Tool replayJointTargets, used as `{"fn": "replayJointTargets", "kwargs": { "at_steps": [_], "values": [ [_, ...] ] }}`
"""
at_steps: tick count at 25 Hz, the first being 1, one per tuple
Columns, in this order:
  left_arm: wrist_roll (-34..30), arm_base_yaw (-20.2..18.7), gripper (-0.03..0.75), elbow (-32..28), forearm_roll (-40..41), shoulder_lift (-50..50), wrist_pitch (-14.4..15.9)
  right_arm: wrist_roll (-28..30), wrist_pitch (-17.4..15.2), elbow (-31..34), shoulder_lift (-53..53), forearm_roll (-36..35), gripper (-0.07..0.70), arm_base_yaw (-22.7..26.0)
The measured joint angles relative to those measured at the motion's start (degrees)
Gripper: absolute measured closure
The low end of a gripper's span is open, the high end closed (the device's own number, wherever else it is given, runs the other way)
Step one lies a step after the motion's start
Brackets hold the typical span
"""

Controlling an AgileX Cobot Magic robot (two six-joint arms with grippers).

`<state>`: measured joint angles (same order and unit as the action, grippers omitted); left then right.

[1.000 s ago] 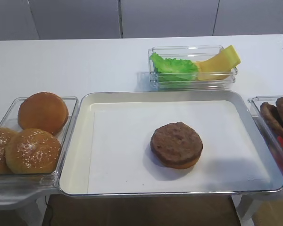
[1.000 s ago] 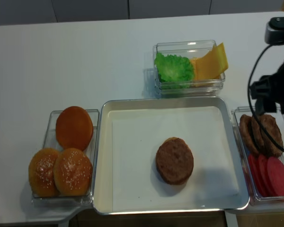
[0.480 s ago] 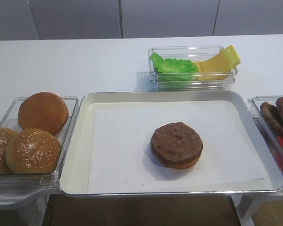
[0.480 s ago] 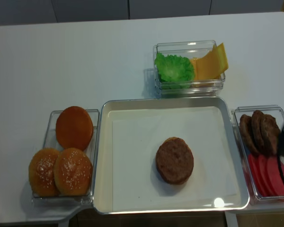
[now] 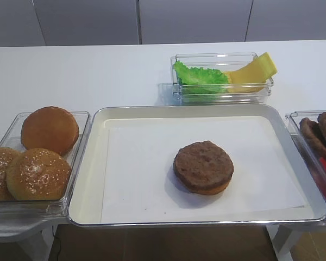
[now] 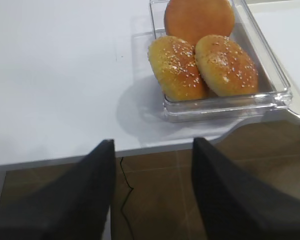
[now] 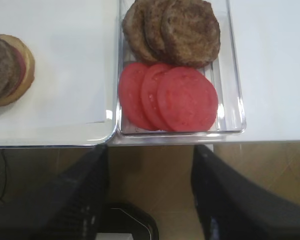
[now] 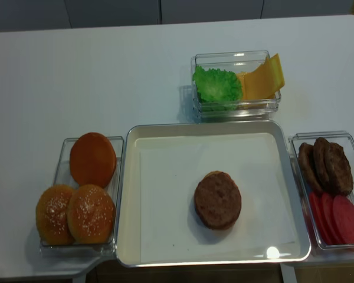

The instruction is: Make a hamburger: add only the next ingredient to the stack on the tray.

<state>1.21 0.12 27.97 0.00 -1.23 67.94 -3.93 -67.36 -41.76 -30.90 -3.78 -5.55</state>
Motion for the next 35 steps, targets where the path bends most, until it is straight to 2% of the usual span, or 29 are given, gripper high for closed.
{"fn": "replayJointTargets", "kwargs": {
  "at_steps": [11, 18, 30, 35],
  "values": [
    [0.00, 0.00, 0.347, 0.00, 0.00, 0.00, 0.00, 2.55, -1.78, 5.68, 14.57, -0.85, 0.234, 0.00],
    [0.00, 0.00, 0.347, 0.00, 0.00, 0.00, 0.00, 2.84, -2.31, 6.96, 23.85, -2.14, 0.234, 0.00],
    [0.00, 0.00, 0.347, 0.00, 0.00, 0.00, 0.00, 5.73, -2.87, 7.00, 31.85, -3.88, 0.234, 0.00],
    [0.00, 0.00, 0.347, 0.00, 0.00, 0.00, 0.00, 5.79, -3.16, 10.03, 31.99, -4.88, 0.234, 0.00]
  ]
}}
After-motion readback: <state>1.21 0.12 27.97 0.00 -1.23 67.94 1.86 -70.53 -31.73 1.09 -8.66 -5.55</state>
